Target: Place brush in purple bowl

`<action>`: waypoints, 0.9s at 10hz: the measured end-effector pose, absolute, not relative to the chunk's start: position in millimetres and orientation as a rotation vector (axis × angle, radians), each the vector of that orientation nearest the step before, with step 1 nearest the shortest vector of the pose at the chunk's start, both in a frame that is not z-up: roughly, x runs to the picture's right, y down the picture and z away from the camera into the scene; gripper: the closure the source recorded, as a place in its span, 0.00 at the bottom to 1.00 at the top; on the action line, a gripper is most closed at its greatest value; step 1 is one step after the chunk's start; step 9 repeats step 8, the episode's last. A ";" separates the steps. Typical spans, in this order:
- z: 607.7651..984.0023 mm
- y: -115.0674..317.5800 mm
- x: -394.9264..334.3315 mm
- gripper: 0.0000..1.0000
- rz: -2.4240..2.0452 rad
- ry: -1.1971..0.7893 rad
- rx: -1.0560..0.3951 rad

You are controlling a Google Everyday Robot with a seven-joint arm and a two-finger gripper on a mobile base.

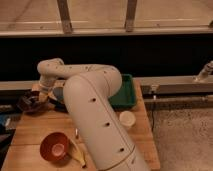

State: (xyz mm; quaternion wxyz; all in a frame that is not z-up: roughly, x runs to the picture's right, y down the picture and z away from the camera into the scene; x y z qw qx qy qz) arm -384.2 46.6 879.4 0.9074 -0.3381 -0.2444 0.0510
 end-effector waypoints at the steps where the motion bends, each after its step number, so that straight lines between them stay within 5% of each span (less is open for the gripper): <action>1: 876.2 44.2 -384.5 0.20 0.100 -0.507 -0.689; 9: 779.3 -14.3 -356.3 0.20 0.121 -0.508 -0.439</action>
